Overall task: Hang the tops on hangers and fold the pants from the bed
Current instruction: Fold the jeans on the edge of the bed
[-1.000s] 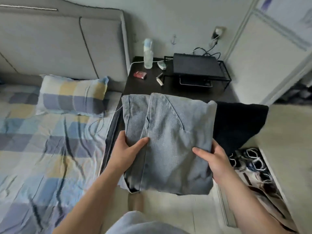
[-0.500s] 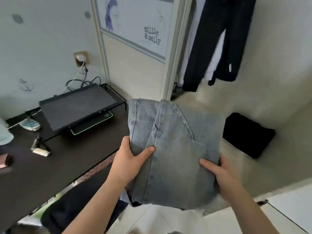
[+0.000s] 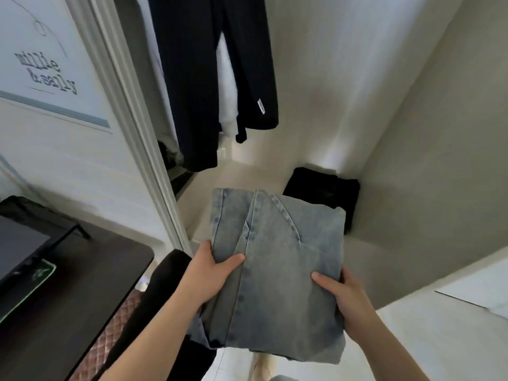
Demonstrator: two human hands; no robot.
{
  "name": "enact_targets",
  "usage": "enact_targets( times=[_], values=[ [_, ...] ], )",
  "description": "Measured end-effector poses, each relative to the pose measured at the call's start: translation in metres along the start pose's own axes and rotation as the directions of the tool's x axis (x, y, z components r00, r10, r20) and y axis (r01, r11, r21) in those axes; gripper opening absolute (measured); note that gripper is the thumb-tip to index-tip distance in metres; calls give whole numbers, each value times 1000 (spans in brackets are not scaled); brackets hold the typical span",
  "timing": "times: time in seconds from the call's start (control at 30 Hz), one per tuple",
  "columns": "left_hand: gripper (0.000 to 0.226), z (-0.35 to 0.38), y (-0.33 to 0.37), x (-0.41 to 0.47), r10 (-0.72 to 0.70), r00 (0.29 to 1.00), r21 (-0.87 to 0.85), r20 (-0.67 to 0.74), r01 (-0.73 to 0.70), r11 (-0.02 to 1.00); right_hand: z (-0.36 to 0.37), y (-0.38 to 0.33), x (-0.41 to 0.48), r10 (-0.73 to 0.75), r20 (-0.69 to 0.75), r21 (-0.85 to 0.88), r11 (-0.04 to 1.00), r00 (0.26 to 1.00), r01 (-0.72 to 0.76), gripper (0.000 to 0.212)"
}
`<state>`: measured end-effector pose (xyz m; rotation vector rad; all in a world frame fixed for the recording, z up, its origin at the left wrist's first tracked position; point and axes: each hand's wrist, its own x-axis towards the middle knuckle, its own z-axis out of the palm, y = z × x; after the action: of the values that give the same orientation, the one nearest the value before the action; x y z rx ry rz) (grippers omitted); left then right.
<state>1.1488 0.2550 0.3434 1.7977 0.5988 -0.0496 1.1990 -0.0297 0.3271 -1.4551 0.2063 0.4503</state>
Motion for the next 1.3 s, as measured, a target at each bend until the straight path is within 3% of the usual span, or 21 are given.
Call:
enact_targets(
  times=[0.2,0.33,0.53,0.83,1.0,1.03,1.13,1.2,1.3],
  values=[
    [53,32,11,91,-107,994,112,-21,109,988,-5,-1,89,79,-28,26,997,996,-78,57],
    [59,47,5,149,-197,979,154,-49,202,967,3,11,148,117,-69,20,993,991,-116,41],
    [64,48,-33,235,-317,941,222,-120,336,915,35,41,223,207,-83,32,978,975,-205,43],
    [73,27,-106,350,-298,914,351,-273,384,854,90,95,332,292,-18,-48,955,956,-293,42],
    [73,25,-118,371,-270,905,450,-330,402,797,102,97,349,214,-3,-251,945,977,-208,66],
    [74,26,-117,368,-255,906,505,-338,403,763,104,97,346,157,-4,-373,916,988,-147,73],
    [80,34,-108,347,-118,951,674,-285,287,681,111,99,323,42,65,-753,658,997,21,97],
    [78,39,-105,325,1,990,734,-138,101,672,117,101,302,-47,154,-838,522,987,156,99],
    [77,36,-113,288,88,993,780,74,-112,616,125,108,277,-132,316,-879,330,939,343,94]
  ],
)
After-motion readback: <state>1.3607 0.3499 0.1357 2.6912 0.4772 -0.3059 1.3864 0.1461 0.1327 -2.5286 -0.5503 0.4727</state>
